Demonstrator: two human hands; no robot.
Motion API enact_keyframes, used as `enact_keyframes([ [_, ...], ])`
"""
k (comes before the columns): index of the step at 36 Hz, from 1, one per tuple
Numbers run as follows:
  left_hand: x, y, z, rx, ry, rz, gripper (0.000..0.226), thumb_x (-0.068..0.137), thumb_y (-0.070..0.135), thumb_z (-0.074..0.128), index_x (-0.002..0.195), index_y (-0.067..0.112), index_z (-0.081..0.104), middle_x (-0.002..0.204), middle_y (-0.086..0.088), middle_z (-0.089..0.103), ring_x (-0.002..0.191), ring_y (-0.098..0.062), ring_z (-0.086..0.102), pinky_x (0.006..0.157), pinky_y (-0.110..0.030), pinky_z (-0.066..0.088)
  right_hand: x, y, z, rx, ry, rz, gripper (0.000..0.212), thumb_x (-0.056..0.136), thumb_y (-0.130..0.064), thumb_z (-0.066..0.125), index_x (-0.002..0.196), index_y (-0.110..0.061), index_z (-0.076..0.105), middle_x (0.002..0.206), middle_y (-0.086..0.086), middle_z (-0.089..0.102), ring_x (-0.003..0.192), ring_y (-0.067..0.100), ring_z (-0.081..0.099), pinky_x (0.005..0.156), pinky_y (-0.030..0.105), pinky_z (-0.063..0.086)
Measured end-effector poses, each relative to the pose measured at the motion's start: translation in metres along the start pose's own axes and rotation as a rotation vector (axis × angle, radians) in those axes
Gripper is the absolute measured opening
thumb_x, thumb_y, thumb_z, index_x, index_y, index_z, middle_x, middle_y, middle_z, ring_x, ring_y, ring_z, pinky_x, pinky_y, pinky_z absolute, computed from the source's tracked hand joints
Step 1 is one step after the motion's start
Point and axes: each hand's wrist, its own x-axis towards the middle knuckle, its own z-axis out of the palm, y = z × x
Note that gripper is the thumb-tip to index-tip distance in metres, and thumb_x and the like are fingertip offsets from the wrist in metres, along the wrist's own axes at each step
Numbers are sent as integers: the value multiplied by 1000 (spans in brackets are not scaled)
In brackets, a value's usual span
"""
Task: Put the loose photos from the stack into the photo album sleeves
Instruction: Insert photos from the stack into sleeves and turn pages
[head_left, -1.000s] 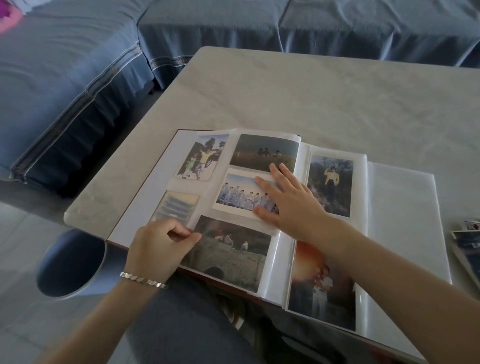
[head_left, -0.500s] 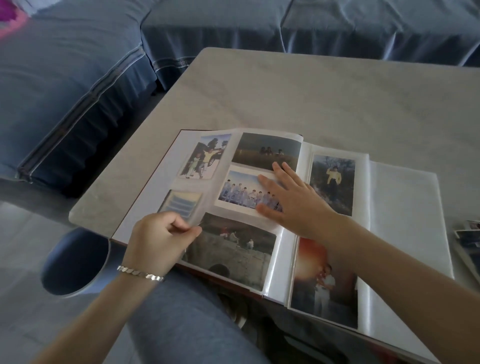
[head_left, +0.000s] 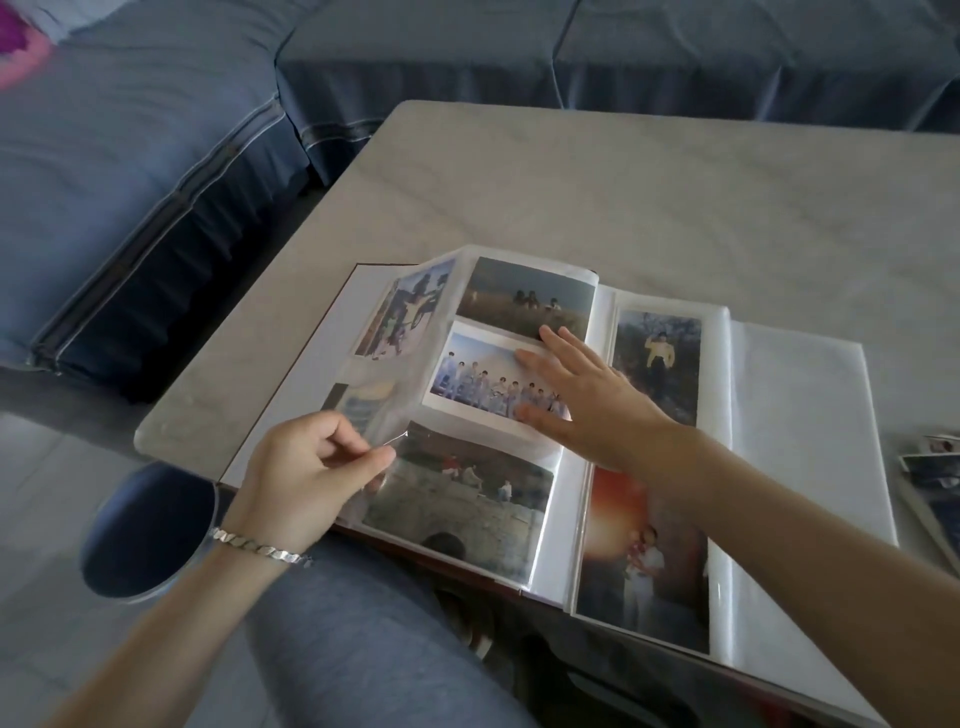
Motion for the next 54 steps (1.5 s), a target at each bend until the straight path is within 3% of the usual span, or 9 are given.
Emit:
enact_keyframes([
  [10,16,-11,4,-69,-256,-274,27,75,11,76,93,20,58,60,-4,69,49,-12,62,48,-26,44,0,0,1,-5,-7,-2,67,92,-56,36,149,-31,12,157,-6,-9,143,12,-15,114,44,8],
  [16,9,20,29,536,-44,163,43,76,8,72,116,12,59,106,-4,56,99,-23,55,78,-25,46,-19,9,-5,54,60,-28,54,93,-47,45,143,-30,32,156,-9,13,144,9,4,115,36,13],
  [20,7,58,59,298,-64,368,36,77,7,71,111,8,61,110,-5,58,90,-10,54,66,-5,38,-46,25,-7,130,154,51,42,93,-33,53,134,-29,47,152,-9,27,141,11,20,114,31,18],
  [27,12,101,128,49,-383,65,43,90,27,58,131,22,46,128,3,55,103,-7,56,79,-14,40,-102,71,-5,147,204,243,40,92,-30,55,132,-27,50,147,-7,35,135,11,30,108,22,20],
  [30,12,114,144,151,-417,72,49,92,29,54,137,21,36,120,0,57,78,0,48,58,-8,34,-120,83,1,163,164,281,39,92,-34,53,131,-33,49,149,-14,30,135,7,29,108,22,22],
  [35,20,126,155,160,-425,-28,43,88,25,58,127,16,41,100,0,51,86,-13,48,63,-21,37,-131,91,9,182,139,266,40,94,-35,50,134,-35,47,151,-19,24,136,4,27,109,18,16],
  [39,26,128,154,116,-441,-136,63,81,28,68,136,16,40,126,-8,54,111,-24,55,83,-27,39,-134,95,8,247,138,258,40,95,-29,51,134,-30,48,150,-18,26,136,6,30,114,26,23],
  [45,16,133,157,46,-449,15,9,81,19,67,88,16,62,78,5,66,72,-15,61,55,-13,39,-154,102,-7,239,202,261,35,93,-27,55,127,-29,56,144,-19,36,127,5,42,106,17,28],
  [54,-5,168,181,-346,-553,182,50,82,17,66,104,58,46,95,24,62,68,11,58,55,-7,46,-212,146,-36,111,475,624,30,86,-26,64,115,-18,66,129,-4,56,117,19,53,75,16,40],
])
